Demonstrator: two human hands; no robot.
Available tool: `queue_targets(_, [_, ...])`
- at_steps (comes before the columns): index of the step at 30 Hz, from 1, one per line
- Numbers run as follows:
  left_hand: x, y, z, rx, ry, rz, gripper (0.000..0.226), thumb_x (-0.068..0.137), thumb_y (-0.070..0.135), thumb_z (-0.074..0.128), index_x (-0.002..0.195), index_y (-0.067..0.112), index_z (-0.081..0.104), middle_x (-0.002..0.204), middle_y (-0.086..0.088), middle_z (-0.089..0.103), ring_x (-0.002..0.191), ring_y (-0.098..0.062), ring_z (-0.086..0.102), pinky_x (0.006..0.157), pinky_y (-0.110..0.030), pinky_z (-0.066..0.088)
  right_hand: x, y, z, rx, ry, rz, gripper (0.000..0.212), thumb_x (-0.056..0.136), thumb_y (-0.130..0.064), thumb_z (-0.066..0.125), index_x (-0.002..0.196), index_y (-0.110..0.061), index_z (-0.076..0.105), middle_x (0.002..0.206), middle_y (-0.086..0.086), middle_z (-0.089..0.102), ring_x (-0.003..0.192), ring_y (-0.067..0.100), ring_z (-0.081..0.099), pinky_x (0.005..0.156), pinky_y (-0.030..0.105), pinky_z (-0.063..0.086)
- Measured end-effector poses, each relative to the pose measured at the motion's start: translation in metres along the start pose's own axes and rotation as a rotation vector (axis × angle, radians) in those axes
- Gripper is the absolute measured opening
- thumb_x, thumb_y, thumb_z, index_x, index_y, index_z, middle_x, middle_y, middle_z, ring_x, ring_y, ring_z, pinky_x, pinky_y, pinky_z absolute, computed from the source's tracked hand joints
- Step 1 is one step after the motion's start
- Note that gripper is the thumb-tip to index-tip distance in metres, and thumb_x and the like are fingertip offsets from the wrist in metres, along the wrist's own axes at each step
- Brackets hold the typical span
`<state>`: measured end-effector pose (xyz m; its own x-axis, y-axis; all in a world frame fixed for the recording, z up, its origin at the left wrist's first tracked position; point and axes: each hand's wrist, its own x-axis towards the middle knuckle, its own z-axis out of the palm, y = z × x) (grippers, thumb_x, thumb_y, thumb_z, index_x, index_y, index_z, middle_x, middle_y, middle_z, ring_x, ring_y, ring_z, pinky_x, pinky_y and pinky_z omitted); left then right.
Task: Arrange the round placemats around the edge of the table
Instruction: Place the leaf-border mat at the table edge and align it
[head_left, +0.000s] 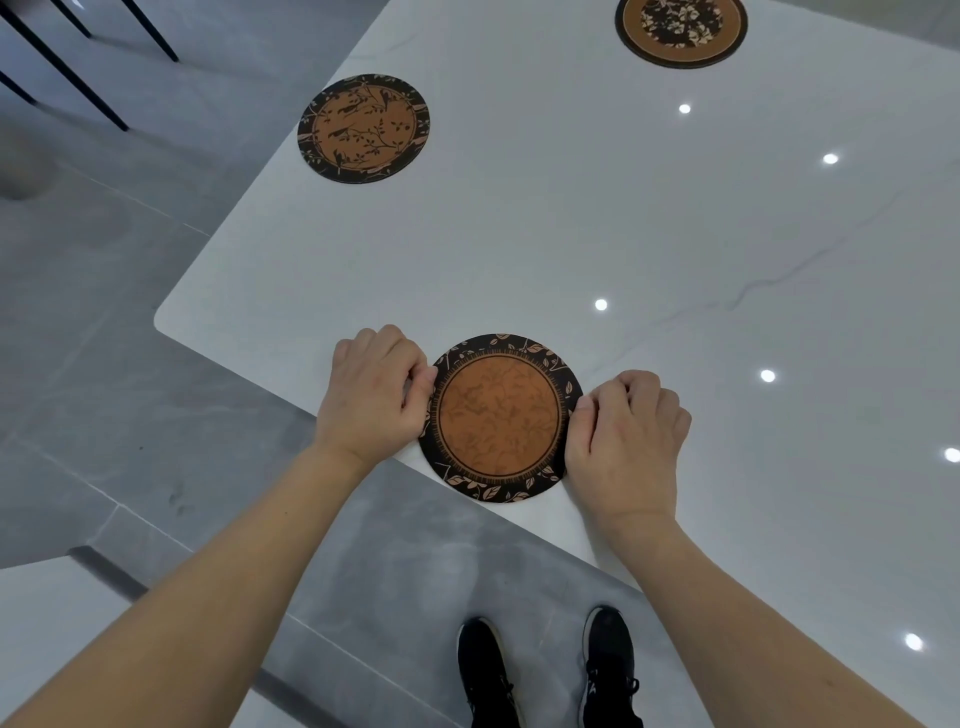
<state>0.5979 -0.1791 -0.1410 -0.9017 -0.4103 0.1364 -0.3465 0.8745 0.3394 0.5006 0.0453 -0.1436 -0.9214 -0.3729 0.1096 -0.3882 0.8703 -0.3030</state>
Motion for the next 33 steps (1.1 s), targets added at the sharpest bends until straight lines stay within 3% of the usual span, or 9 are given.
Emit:
queue_targets(4, [-0.0001,-0.0001,0.0006,0.007,0.023,0.008,0.02,0.088,0.031,0.05,0.073,0.017,0.051,0.077,0.005,0.045,0.072,-0.019,0.04,0.073,-0.03,0.024,-0.0007,-0.0008,-0.0007,0.027,0.027,0.015,0.01,0.085,-0.019,0.052,0.081,-0.01,0.053,0.096,0.007,0.049,0.085,0.026,0.038,0.079,0.035,0.027])
queue_targets(7, [-0.0007,0.0,0.0006,-0.016,0.029,-0.002,0.017,0.087,0.032,0.051,0.078,0.017,0.051,0.078,0.005,0.047,0.074,-0.019,0.041,0.074,-0.03,0.026,-0.0011,-0.0019,-0.0027,0.095,0.062,-0.012,0.008,0.083,-0.016,0.054,0.09,-0.013,0.051,0.102,0.003,0.049,0.096,0.024,0.041,0.09,0.033,0.027])
queue_targets(11, [-0.0022,0.0007,0.0004,-0.033,0.027,-0.025,0.023,0.086,0.033,0.052,0.099,0.015,0.054,0.092,0.001,0.054,0.083,-0.023,0.046,0.081,-0.035,0.034,0.0008,-0.0027,-0.0033,0.11,-0.02,-0.03,0.035,0.089,-0.022,0.045,0.123,-0.014,0.049,0.133,0.003,0.046,0.125,0.023,0.038,0.111,0.037,0.022])
queue_targets(15, [-0.002,0.0004,-0.0007,-0.01,0.052,0.015,0.031,0.086,0.03,0.056,0.112,0.013,0.057,0.116,-0.003,0.057,0.111,-0.025,0.049,0.1,-0.033,0.032,0.002,-0.0022,-0.0031,0.063,-0.093,-0.039,0.048,0.094,-0.025,0.036,0.14,-0.012,0.038,0.151,0.006,0.034,0.142,0.023,0.023,0.12,0.042,0.013])
queue_targets(19, [-0.0012,0.0,-0.0019,-0.029,0.031,0.035,0.032,0.088,0.028,0.055,0.115,0.011,0.059,0.126,-0.003,0.058,0.121,-0.024,0.049,0.109,-0.031,0.027,0.0023,-0.0019,-0.003,0.041,-0.112,-0.047,0.05,0.094,-0.026,0.034,0.142,-0.012,0.037,0.153,0.007,0.032,0.143,0.023,0.021,0.12,0.043,0.011])
queue_targets(33, [-0.0019,0.0036,-0.0036,0.0,0.011,0.031,0.033,0.089,0.028,0.053,0.116,0.012,0.058,0.128,-0.004,0.057,0.121,-0.025,0.048,0.109,-0.036,0.03,0.0026,-0.0011,-0.0051,0.069,-0.106,-0.061,0.047,0.094,-0.025,0.039,0.139,-0.011,0.042,0.15,0.008,0.036,0.141,0.026,0.025,0.119,0.044,0.014])
